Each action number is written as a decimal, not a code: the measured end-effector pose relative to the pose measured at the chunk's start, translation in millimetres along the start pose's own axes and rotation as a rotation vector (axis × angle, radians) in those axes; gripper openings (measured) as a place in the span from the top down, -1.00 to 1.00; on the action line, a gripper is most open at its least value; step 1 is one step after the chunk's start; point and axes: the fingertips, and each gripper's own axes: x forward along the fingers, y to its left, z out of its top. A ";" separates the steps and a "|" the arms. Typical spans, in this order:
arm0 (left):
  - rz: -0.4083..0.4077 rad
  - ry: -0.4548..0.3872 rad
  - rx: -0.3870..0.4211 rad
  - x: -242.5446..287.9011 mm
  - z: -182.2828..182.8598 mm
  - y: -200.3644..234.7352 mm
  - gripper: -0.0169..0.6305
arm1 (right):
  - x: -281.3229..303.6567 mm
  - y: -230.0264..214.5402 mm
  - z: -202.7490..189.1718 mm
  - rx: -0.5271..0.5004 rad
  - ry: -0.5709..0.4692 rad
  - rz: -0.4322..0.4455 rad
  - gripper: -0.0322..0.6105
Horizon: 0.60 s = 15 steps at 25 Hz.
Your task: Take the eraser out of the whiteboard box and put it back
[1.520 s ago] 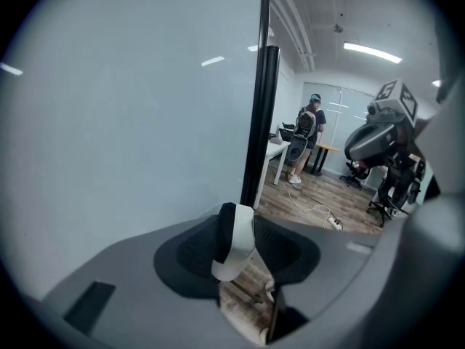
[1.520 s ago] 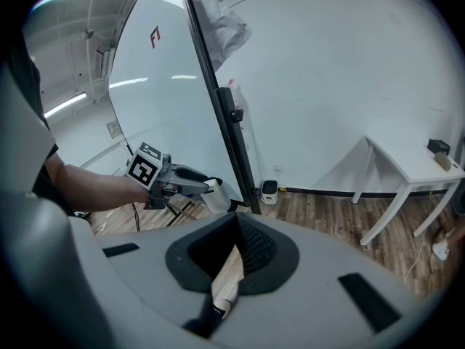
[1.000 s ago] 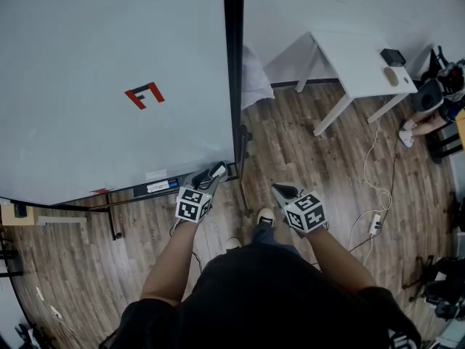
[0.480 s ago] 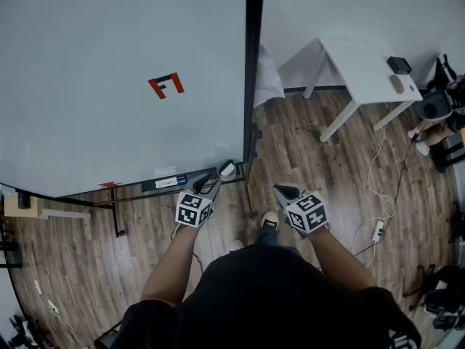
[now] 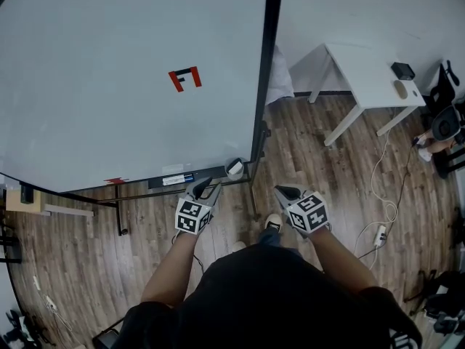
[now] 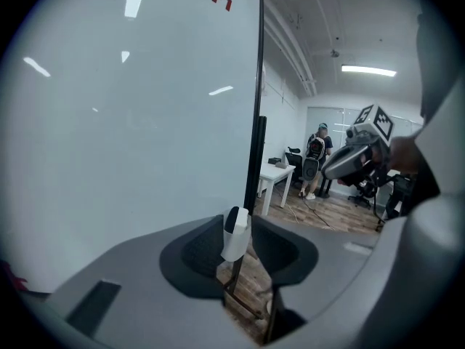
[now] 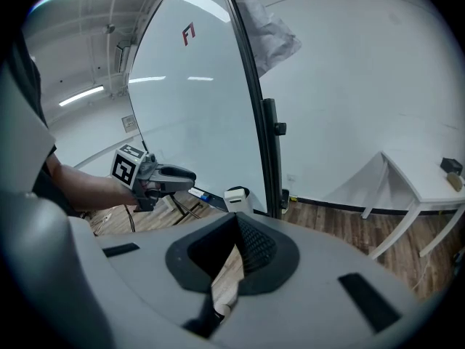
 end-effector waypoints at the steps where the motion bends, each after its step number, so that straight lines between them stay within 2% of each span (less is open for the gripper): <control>1: 0.000 -0.012 0.005 -3.3 2.6 0.0 0.55 | 0.7 1.8 0.4 -0.001 -0.001 0.000 0.91; 15: 0.018 -0.066 0.010 -46.7 6.3 8.6 0.64 | 9.9 34.5 11.1 -0.024 -0.023 0.008 0.91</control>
